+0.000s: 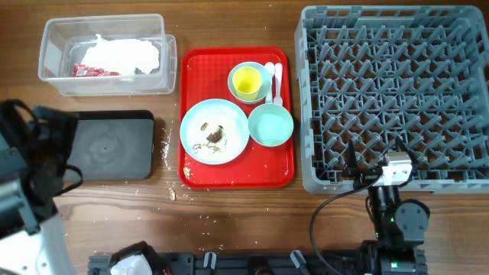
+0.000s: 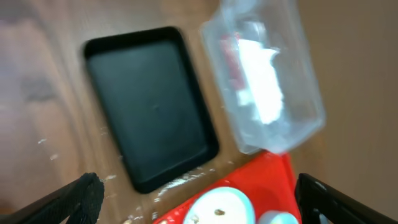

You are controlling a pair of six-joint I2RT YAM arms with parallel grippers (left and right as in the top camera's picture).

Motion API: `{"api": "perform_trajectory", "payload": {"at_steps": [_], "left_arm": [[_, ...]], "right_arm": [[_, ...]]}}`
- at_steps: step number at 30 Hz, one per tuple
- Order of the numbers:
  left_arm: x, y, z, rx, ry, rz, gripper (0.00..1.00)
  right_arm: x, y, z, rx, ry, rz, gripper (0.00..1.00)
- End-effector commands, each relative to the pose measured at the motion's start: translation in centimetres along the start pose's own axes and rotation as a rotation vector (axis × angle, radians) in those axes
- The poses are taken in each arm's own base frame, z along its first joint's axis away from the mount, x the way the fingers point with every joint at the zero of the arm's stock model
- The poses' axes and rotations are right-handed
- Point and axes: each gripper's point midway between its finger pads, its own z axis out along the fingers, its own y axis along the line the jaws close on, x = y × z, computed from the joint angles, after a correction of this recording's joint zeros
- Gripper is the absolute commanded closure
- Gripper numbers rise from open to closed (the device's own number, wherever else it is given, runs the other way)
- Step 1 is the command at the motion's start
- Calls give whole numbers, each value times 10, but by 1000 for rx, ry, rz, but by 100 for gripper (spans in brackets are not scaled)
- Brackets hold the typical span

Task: Sort waste into correct bins and load items into the dishwasher rack
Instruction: 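Carry the wrapper left and drop it into the clear bin, then reach the right gripper to the yellow cup and grasp it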

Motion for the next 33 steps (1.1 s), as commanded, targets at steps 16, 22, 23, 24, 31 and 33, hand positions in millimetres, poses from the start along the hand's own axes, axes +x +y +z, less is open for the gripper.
{"api": "perform_trajectory", "payload": {"at_steps": [16, 22, 23, 24, 31, 33], "left_arm": [[-3, 7, 47, -149, 74, -2, 0], [-3, 7, 47, -148, 74, -2, 0], [-3, 7, 46, -148, 74, -2, 0], [-3, 7, 46, -148, 74, -2, 0], [-3, 7, 46, -148, 74, -2, 0], [-3, 7, 47, -148, 74, -2, 0]], "right_arm": [[0, -3, 0, 18, -1, -10, 0], [0, -4, 0, 18, -1, -10, 0], [0, -3, 0, 18, -1, -10, 0], [0, -4, 0, 18, -1, -11, 0], [0, -4, 0, 18, -1, -10, 0], [0, -4, 0, 18, -1, -10, 0]]}}
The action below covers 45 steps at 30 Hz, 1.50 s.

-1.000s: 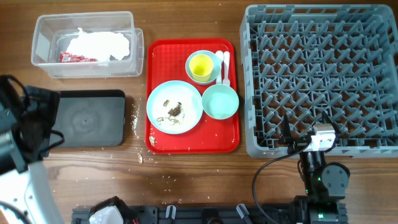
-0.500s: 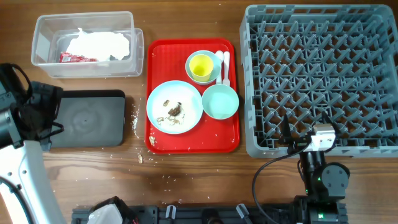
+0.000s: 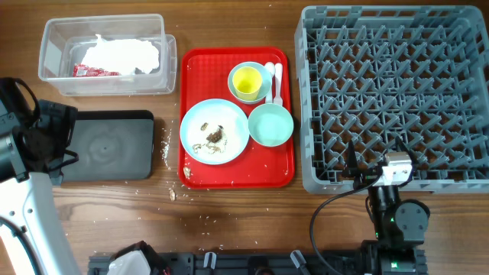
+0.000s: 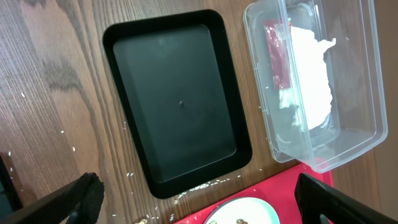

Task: Sort waste into correct bins and load items into the dishwasher rack
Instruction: 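Reach the right gripper to the yellow cup and grasp it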

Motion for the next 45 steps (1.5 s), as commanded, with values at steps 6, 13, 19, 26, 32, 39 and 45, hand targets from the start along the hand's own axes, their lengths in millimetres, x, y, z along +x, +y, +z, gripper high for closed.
{"api": "perform_trajectory", "payload": {"at_steps": [6, 13, 19, 26, 32, 39, 45], "left_arm": [[-3, 2, 1, -9, -9, 0, 0], [-3, 2, 1, -9, -9, 0, 0], [-3, 2, 1, -9, -9, 0, 0], [-3, 2, 1, -9, -9, 0, 0], [-3, 2, 1, -9, -9, 0, 0], [-3, 2, 1, -9, -9, 0, 0], [-3, 2, 1, -9, -9, 0, 0]], "right_arm": [[0, -4, 0, 18, -2, -10, 0], [-14, 42, -6, -253, -61, 28, 0], [-54, 115, -53, -799, -54, 463, 0], [-78, 92, -43, -730, 129, 1321, 0], [-134, 79, -65, -813, -189, 1134, 0], [-196, 68, -70, -762, -312, 956, 0], [-236, 94, -20, -846, -88, 672, 0]]}}
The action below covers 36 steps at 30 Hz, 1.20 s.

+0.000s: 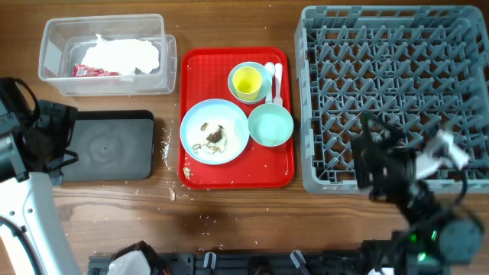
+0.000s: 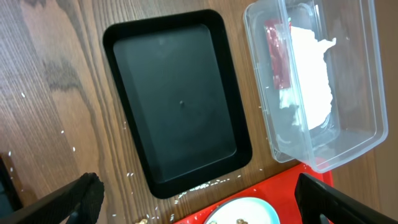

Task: Sort waste into correct bins and load items into the dishwasher rack
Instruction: 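Reach the right gripper to the yellow cup and grasp it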

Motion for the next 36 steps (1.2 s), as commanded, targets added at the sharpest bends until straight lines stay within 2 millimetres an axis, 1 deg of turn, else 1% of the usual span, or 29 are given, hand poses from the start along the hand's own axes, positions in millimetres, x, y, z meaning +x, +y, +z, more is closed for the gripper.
{"api": "perform_trajectory", "payload": {"at_steps": [1, 5, 7, 8, 9, 10, 11, 14, 17, 19, 21, 25, 28, 31, 36], "left_arm": [[-3, 2, 1, -9, -9, 0, 0], [-3, 2, 1, -9, -9, 0, 0], [-3, 2, 1, -9, -9, 0, 0], [-3, 2, 1, -9, -9, 0, 0], [-3, 2, 1, -8, -9, 0, 0], [-3, 2, 1, -9, -9, 0, 0], [-3, 2, 1, -8, -9, 0, 0], [-3, 2, 1, -9, -9, 0, 0], [-3, 2, 1, -8, -9, 0, 0], [-3, 2, 1, -9, -9, 0, 0], [-3, 2, 1, -9, -9, 0, 0], [-3, 2, 1, -9, -9, 0, 0], [-3, 2, 1, -9, -9, 0, 0], [-3, 2, 1, -9, -9, 0, 0], [-3, 2, 1, -9, -9, 0, 0]], "right_arm": [[-2, 1, 41, -48, 219, -150, 0], [1, -17, 86, -71, 409, -119, 0], [9, -27, 111, -77, 490, -105, 0], [14, -31, 121, -80, 515, -114, 0], [22, -39, 136, -61, 552, -131, 0], [28, -45, 144, -32, 573, -135, 0], [38, -58, 157, 32, 606, -156, 0], [66, -87, 178, 217, 699, -254, 0], [89, -109, 187, 382, 773, -358, 0], [102, -114, 192, 426, 829, -415, 0], [115, -119, 189, 464, 928, -461, 0], [123, -130, 175, 560, 1041, -488, 0], [132, -132, 168, 571, 1091, -465, 1], [135, -132, 170, 563, 1091, -449, 0], [130, -130, 184, 611, 988, -333, 0]]}}
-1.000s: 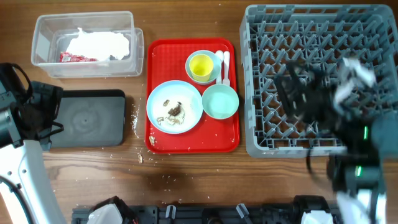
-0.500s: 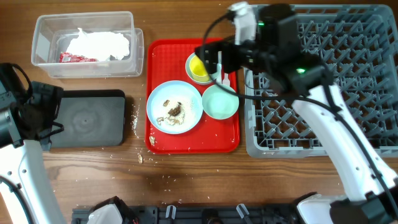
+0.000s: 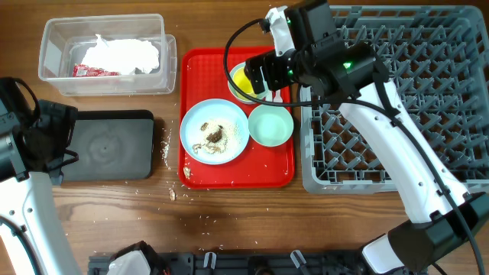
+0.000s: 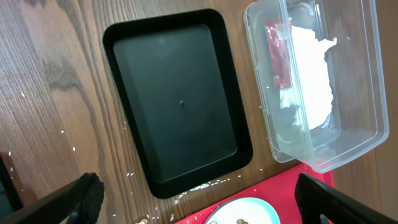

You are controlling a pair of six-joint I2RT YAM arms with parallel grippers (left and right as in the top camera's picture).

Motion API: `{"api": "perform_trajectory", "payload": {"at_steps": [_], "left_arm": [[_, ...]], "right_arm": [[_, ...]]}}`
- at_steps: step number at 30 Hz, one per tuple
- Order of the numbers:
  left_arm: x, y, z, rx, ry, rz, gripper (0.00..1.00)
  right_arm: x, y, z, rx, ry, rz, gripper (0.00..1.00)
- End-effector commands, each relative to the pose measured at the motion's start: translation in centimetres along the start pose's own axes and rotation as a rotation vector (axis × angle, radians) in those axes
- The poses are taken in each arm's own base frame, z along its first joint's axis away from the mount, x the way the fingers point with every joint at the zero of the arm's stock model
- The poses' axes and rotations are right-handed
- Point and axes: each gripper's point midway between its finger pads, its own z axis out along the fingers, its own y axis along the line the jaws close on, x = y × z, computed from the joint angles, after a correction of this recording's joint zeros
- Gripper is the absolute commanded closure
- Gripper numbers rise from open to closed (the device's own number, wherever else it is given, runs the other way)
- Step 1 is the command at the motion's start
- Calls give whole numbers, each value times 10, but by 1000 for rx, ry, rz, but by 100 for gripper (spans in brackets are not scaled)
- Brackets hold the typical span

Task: Sort waste into correct bins and load items into the dishwasher rack
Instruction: 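Reach the right gripper to the yellow cup and grasp it, then lift the yellow cup and move it over the grey dish rack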

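A red tray [image 3: 237, 177] holds a pale plate with food scraps [image 3: 215, 131], a teal bowl [image 3: 270, 124], and a yellow cup [image 3: 244, 81] set in a light bowl. Beside them a white spoon [image 3: 276, 93] is partly covered. My right gripper [image 3: 263, 75] hangs over the cup and spoon; its jaws are hidden by the wrist. My left gripper [image 4: 198, 183] is open high above the black tray [image 4: 177, 99], with nothing between its fingers [image 4: 84, 196].
A clear bin [image 3: 53, 53] with white tissue and a red wrapper [image 4: 277, 56] stands at the back left. The grey dishwasher rack [image 3: 428, 107] fills the right side, and the right arm crosses over it. Rice grains lie scattered beside the black tray.
The right arm was over the rack's front edge at the lower right. Now it reaches across the rack to the far end of the red tray. The left arm has not moved.
First the left arm was low at the left edge, its view blurred, and the right arm sat folded at the table's front. Then the left gripper held still over the black tray. Later the right arm was raised by the rack's front, and now it is above the cup.
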Motion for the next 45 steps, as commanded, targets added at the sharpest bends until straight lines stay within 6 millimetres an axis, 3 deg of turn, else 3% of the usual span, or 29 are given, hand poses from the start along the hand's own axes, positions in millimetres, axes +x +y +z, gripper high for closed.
{"api": "perform_trajectory", "payload": {"at_steps": [1, 4, 7, 8, 9, 11, 14, 16, 19, 23, 28, 32, 38, 42, 45], "left_arm": [[-3, 2, 0, -7, -11, 0, 0], [-3, 2, 0, -7, -11, 0, 0], [-3, 2, 0, -7, -11, 0, 0], [-3, 2, 0, -7, -11, 0, 0], [-3, 2, 0, -7, -11, 0, 0], [-3, 2, 0, -7, -11, 0, 0], [-3, 2, 0, -7, -11, 0, 0], [-3, 2, 0, -7, -11, 0, 0], [-3, 2, 0, -7, -11, 0, 0], [-3, 2, 0, -7, -11, 0, 0], [-3, 2, 0, -7, -11, 0, 0], [-3, 2, 0, -7, -11, 0, 0], [-3, 2, 0, -7, -11, 0, 0], [-3, 2, 0, -7, -11, 0, 0], [-3, 2, 0, -7, -11, 0, 0]], "right_arm": [[-17, 1, 1, 4, -53, 145, 0], [-24, 1, 9, -5, -80, 234, 0], [-26, -5, 36, 12, -79, 214, 0], [-24, -7, 47, 15, -67, 209, 9], [-20, -8, 59, 18, -50, 209, 24], [-10, -11, 82, 25, -8, 200, 36], [11, -10, 117, 32, 64, 180, 35], [27, 0, 141, 22, 110, 123, 35], [38, 8, 158, 69, 129, 89, 35], [40, 15, 163, 149, 110, 41, 35], [52, 9, 178, 220, 130, 28, 34], [64, 5, 193, 234, 156, 26, 51], [68, 4, 194, 237, 171, 30, 55], [69, 4, 194, 237, 171, 44, 69], [70, 5, 196, 236, 175, 43, 69]]}}
